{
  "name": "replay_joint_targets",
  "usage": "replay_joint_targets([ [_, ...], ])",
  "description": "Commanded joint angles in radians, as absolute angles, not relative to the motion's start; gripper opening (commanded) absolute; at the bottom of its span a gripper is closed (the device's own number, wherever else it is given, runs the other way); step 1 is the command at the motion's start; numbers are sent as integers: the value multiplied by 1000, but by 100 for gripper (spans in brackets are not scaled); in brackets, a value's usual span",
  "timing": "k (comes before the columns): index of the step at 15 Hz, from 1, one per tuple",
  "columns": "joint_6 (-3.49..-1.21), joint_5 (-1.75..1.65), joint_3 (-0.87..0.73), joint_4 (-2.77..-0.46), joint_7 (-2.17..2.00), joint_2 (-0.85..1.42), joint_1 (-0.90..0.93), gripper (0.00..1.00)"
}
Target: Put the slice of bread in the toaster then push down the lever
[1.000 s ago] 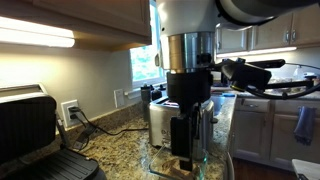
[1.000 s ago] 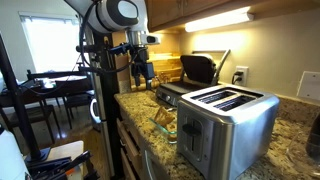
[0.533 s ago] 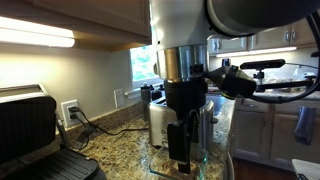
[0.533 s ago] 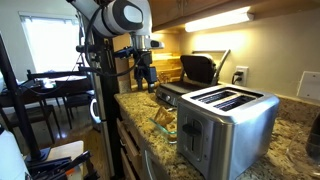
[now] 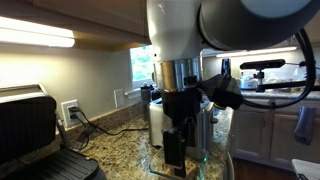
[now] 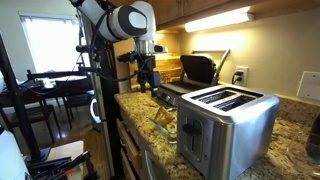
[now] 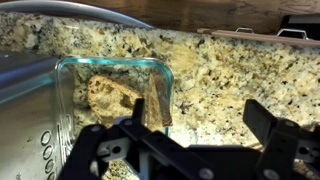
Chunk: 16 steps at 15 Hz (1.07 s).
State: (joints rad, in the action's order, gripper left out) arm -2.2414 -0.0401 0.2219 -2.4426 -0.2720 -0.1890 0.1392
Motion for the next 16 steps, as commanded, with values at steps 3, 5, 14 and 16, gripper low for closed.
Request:
replay_joint_targets([
  [3, -2275, -89, 213, -2416, -327, -131, 133, 100],
  [5, -2275, -98, 208, -2405, -332, -112, 133, 100],
  [14, -2274, -123, 169, -2336, -333, -19, 135, 100],
  [16, -2275, -126, 162, -2328, -333, -6, 137, 100],
])
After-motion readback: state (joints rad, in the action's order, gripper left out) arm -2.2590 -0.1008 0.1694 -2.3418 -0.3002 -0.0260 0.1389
